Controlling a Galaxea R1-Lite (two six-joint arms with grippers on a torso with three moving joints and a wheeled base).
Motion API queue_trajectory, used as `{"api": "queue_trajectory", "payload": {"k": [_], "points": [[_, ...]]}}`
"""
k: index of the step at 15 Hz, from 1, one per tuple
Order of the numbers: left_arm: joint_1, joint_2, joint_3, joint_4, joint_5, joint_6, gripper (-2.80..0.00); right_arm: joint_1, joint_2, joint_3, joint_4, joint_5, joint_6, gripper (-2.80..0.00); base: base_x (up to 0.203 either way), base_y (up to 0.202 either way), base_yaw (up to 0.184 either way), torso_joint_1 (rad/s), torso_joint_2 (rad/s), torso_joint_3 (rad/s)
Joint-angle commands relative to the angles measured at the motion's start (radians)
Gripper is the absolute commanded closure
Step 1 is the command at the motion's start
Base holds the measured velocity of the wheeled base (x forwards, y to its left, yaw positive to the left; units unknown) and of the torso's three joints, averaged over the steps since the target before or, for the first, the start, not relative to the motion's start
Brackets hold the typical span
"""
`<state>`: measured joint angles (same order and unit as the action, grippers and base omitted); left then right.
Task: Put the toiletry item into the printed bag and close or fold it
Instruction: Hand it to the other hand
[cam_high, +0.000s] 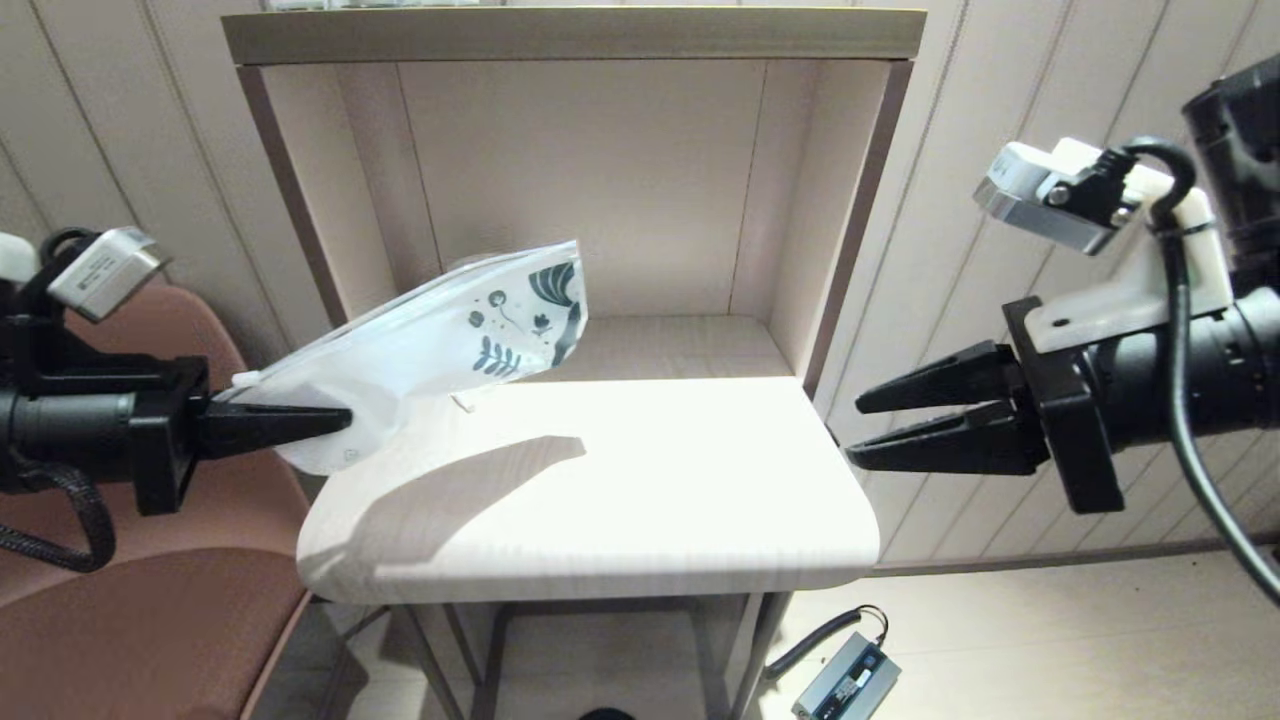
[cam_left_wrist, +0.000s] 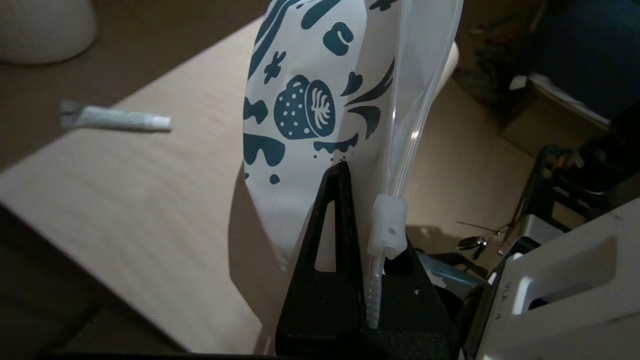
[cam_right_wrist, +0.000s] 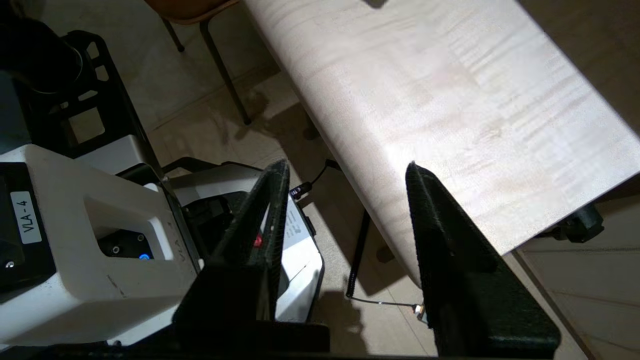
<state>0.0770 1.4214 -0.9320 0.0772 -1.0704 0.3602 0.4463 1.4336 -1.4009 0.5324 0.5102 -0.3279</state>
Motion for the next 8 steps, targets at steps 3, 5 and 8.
{"api": "queue_trajectory", "payload": {"k": [3,5,8], "points": [[0.106,-0.163,0.119,0.0,-0.005,-0.006,0.0,0.021,0.117,-0.055,-0.045,-0.002,0.105,0.0,0.0,0.0,0.0,0.0,0.0,0.0],[0.111,-0.214,0.137,0.0,-0.002,-0.078,0.0,0.04,0.192,-0.105,-0.111,-0.021,0.206,0.0,0.0,0.0,0.0,0.0,0.0,0.0],[0.112,-0.283,0.147,-0.003,0.015,-0.193,0.0,0.077,0.325,-0.174,-0.202,-0.107,0.299,0.0,0.0,0.0,0.0,0.0,0.0,0.0]]}}
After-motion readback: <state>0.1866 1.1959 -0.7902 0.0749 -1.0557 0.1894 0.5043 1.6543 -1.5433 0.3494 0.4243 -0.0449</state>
